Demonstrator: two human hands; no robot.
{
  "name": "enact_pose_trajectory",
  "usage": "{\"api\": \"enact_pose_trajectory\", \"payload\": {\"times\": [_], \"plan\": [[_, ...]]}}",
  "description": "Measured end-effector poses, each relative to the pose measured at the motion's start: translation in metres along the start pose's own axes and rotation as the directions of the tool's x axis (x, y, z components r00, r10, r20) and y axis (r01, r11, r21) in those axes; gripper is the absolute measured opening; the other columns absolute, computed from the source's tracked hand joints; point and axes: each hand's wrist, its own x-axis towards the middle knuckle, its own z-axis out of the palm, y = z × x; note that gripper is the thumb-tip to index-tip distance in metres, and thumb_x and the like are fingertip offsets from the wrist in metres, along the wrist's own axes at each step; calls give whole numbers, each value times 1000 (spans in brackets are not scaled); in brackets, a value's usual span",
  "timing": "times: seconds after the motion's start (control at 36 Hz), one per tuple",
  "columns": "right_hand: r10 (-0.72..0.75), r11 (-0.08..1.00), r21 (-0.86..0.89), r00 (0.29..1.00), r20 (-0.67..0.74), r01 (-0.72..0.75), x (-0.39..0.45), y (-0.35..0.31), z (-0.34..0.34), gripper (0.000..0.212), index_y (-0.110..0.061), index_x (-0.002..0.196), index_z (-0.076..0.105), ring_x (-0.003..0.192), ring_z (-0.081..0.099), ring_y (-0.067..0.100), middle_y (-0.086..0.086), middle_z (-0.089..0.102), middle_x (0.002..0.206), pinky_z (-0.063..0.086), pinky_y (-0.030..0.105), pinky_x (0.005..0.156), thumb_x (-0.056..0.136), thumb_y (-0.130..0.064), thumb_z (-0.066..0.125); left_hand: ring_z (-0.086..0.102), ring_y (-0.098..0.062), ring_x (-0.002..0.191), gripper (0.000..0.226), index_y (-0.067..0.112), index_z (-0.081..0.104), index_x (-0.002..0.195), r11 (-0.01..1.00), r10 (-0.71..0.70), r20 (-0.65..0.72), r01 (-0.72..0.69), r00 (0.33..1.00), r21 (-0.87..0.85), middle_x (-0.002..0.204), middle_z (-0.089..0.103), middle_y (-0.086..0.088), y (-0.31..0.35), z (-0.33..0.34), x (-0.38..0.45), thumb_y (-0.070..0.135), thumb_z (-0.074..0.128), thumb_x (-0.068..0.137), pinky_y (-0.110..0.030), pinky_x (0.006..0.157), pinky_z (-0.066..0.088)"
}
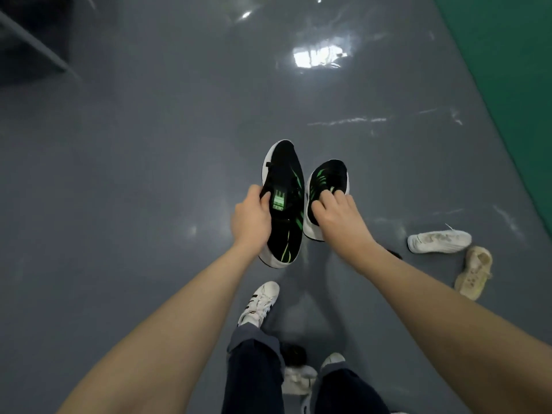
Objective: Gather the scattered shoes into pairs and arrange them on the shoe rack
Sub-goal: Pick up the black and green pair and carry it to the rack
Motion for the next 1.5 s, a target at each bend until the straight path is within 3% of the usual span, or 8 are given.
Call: {"api": "enact_pose_trajectory", "payload": {"times": [0.17,0.31,0.5,0.67,0.86,1.06,1.22,1.5], "plan": [[-233,972,-41,971,-53,231,45,-64,-27,37,-6,61,49,53,45,26,11,47,64,27,31,51,35,17,60,55,-36,78,28,8,48,94,988,-154,-178,147,972,-50,82,61,-12,-36,-72,-18,32,37,100,-40,67,46],[-377,926,-31,926,-10,377,84,-133,-40,44,-5,62,50,53,45,26,11,48,65,28,31,49,29,17,67,50,-32,74,30,7,47,98,963,-240,-254,263,937,59,86,61,-14,-79,-142,-24,32,31,103,-36,64,39],[-586,810,38,810,-4,586,167,-254,-46,39,-3,64,54,54,44,26,12,49,66,33,31,44,34,19,66,60,-36,85,33,4,46,109,916,-289,-282,350,915,195,92,65,-16,-160,-243,-13,30,26,104,-35,62,36],[-750,652,118,660,-47,749,238,-390,-58,40,-4,63,53,53,46,27,12,50,66,37,30,43,35,18,71,57,-35,80,31,5,45,104,883,-398,-371,461,839,95,89,63,-15,-245,-342,-14,30,27,104,-35,61,36],[-881,459,89,465,-81,884,282,-526,-73,39,-5,63,54,56,48,26,10,51,67,35,28,45,34,15,68,59,-37,80,33,4,47,103,798,-559,-479,597,677,-87,87,64,-18,-328,-436,-37,31,28,103,-37,63,39],[-973,177,128,193,-127,976,290,-661,-90,45,-5,62,55,55,51,27,10,52,66,27,24,44,25,14,73,58,-35,78,32,5,47,99,657,-707,-549,701,445,-277,85,63,-15,-404,-499,-94,31,29,103,-37,63,42],[-994,-35,132,-20,-110,991,281,-745,-90,47,-5,63,56,56,52,27,10,53,67,24,22,44,25,14,75,59,-36,78,32,5,46,94,531,-779,-563,766,274,-362,84,63,-16,-458,-531,-139,31,30,103,-36,60,39],[-941,-326,56,-317,-121,944,270,-875,-101,47,-9,61,58,53,51,23,6,53,64,20,24,48,23,5,81,62,-36,83,32,4,47,104,305,-853,-518,871,70,-385,95,65,-17,-520,-595,-180,28,27,104,-35,63,38]]}}
